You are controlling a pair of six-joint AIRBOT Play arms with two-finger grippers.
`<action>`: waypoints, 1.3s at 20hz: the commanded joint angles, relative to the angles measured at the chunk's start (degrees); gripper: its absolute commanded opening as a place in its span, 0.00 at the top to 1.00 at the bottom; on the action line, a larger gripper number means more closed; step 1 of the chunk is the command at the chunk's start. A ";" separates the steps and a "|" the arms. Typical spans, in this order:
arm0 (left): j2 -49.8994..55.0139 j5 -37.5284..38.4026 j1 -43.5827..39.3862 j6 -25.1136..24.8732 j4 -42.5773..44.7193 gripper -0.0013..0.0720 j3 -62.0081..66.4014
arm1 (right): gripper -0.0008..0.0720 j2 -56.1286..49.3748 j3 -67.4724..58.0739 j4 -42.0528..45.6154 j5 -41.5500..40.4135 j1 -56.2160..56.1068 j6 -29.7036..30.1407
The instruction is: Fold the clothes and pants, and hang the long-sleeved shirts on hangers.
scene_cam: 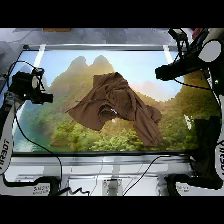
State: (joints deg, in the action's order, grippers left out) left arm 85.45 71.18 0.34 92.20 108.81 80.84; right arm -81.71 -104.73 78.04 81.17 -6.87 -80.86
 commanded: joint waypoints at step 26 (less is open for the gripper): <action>-12.04 -0.07 0.00 -7.34 -14.38 0.96 -0.02 | 0.95 0.24 9.01 -11.85 8.15 -7.19 10.03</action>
State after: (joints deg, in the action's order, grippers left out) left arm 78.85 72.01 0.34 89.91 99.72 80.84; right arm -81.60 -100.57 69.41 86.46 -11.03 -74.91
